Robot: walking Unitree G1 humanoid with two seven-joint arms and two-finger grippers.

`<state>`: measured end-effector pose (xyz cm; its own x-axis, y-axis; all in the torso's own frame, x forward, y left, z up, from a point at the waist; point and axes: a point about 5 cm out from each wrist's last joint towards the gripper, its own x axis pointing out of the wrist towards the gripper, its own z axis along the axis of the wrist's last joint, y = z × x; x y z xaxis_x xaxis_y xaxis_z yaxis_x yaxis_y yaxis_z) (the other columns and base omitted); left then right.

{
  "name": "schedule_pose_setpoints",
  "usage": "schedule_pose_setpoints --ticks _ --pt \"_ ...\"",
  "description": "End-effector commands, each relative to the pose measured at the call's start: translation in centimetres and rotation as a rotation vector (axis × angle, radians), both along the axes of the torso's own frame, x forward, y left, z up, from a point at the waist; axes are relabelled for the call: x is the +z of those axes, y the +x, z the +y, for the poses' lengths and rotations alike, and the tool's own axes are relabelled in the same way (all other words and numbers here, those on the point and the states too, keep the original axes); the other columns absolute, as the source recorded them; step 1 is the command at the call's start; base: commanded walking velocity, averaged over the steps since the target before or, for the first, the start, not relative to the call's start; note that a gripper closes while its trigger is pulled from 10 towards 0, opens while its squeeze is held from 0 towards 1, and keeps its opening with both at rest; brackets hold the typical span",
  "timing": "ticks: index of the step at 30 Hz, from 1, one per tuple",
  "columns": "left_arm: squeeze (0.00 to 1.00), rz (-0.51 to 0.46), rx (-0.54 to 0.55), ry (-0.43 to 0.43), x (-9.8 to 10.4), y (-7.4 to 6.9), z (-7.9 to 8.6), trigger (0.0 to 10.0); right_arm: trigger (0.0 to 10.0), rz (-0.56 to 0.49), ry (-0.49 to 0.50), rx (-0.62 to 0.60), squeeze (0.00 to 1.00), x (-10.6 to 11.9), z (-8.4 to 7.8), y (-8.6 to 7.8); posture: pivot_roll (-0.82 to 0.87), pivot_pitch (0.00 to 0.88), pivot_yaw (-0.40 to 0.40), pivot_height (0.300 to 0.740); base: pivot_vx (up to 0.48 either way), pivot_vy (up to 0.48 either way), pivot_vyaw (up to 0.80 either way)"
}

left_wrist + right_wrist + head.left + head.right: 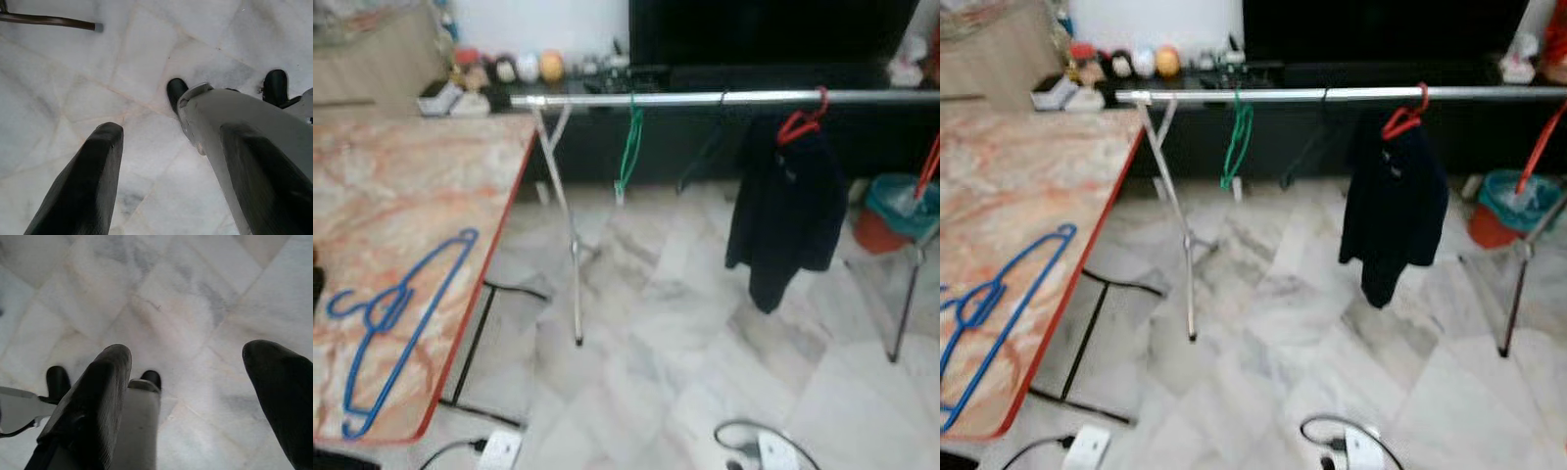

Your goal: Hang hanger

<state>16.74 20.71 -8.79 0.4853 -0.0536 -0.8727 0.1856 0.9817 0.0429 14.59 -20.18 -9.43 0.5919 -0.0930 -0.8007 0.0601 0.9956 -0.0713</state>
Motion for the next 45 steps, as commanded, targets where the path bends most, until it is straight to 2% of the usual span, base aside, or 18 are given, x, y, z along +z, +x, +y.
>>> schedule_pose_setpoints --ticks 1,10,22,45 --pt "0.0 0.013 0.006 0.009 -0.1 -0.41 0.43 10.0 10.0 0.017 0.015 0.001 0.0 -0.23 0.47 -0.37 -0.02 0.0 0.03 0.74 -0.277 0.0 0.0" --pt "0.0 0.015 0.006 0.009 -0.1 -0.41 0.44 10.0 10.0 0.028 0.014 0.005 0.0 -0.34 0.47 -0.64 -0.02 0.0 0.031 0.74 -0.272 0.0 0.0" --pt "0.0 -0.001 0.041 -0.006 -0.08 -0.37 0.41 10.0 10.0 0.035 0.014 0.008 0.0 -0.43 0.52 -0.86 -0.02 0.0 0.031 0.74 0.0 0.0 0.0" --pt "0.0 0.005 0.005 0.0 -0.05 -0.32 0.39 10.0 10.0 0.037 0.015 0.01 0.0 -0.42 0.65 -0.73 -0.02 0.0 0.033 0.74 0.0 0.0 0.0"
